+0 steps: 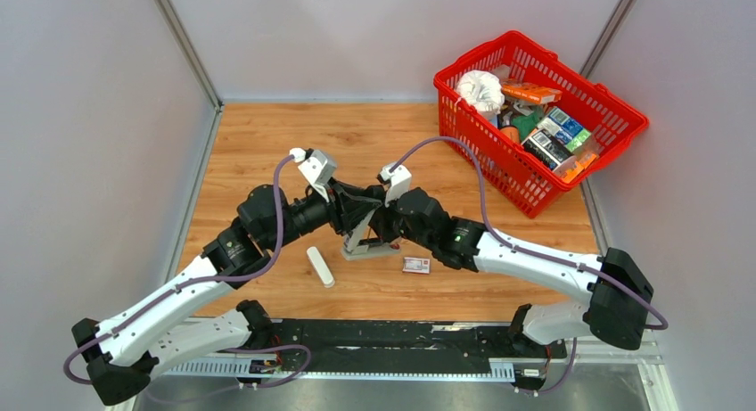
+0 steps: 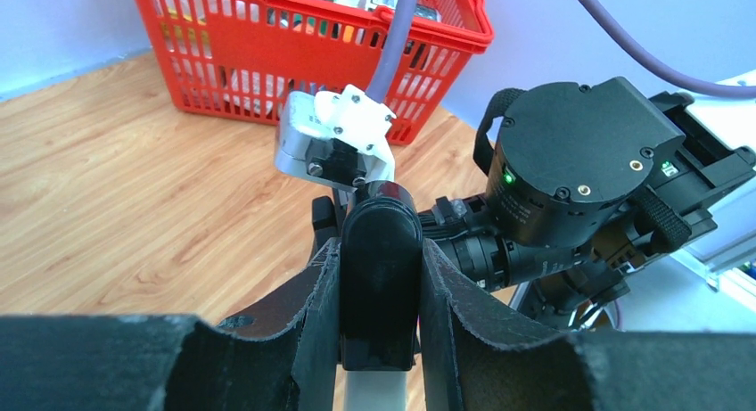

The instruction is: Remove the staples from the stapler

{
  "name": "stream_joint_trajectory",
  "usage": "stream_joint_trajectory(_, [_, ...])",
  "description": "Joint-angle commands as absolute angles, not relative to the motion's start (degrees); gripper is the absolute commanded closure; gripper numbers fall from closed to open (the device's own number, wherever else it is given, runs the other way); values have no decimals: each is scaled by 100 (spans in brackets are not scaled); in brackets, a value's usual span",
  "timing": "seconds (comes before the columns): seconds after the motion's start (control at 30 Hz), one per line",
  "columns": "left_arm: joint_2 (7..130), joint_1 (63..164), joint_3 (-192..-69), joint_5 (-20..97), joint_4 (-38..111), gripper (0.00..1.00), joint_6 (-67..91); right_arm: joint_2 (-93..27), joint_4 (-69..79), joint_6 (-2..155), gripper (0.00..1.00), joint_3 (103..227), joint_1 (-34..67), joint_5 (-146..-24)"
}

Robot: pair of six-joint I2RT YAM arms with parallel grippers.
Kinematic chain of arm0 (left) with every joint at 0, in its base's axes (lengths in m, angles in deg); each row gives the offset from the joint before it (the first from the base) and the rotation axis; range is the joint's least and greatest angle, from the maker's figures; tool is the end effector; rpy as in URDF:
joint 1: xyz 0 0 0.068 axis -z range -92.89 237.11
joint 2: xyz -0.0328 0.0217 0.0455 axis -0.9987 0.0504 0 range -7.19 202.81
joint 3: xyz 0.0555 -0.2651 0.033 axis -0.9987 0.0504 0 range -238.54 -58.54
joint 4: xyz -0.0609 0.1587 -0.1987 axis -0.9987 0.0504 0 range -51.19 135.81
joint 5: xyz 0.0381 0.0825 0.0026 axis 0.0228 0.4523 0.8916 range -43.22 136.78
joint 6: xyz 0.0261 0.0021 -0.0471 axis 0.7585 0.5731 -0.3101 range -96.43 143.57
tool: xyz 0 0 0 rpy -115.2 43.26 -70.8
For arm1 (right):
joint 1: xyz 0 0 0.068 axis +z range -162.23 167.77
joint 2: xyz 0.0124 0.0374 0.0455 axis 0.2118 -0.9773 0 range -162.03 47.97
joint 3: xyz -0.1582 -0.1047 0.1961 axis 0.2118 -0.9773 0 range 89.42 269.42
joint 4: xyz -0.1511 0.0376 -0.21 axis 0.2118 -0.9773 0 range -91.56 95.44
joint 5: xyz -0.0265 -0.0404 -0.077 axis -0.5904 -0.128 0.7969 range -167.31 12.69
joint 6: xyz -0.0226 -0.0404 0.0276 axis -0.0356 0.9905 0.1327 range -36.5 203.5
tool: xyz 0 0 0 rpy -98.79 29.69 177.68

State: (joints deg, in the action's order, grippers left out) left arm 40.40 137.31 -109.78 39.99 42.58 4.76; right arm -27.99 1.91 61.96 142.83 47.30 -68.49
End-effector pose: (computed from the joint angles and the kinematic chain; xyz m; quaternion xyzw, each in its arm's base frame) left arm 0.1196 -0.1502 0.3837 0.2314 0.6690 -0.4339 0.5573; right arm 0.1585 0.2585 0.2831 -0.2369 0.8131 0.2934 0.4435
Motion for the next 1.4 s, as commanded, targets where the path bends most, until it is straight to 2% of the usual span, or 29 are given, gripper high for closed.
stream_joint_trajectory(0.0, [3834,13721,-11057,4624,3222,100,519,-2779,657,5960,100,14120,4771,-7133])
stream_joint_trajectory(0.43, [3992,13721,-10925,5451,2852,100,625,-3113,1290,5353,100,13768,4789,-7388])
stream_joint_trajectory(0.87, [4211,13721,-10820,5838,2685,100,757,-3368,1519,5414,100,14031,4727,-7634])
stream_joint_trajectory(1.1, [4352,13721,-10943,6286,2878,100,897,-3552,2204,5309,100,13803,4508,-8442])
stream_joint_trajectory(1.37, [4598,13721,-11162,6576,2914,100,1126,-3842,2644,5265,100,13750,4490,-8645])
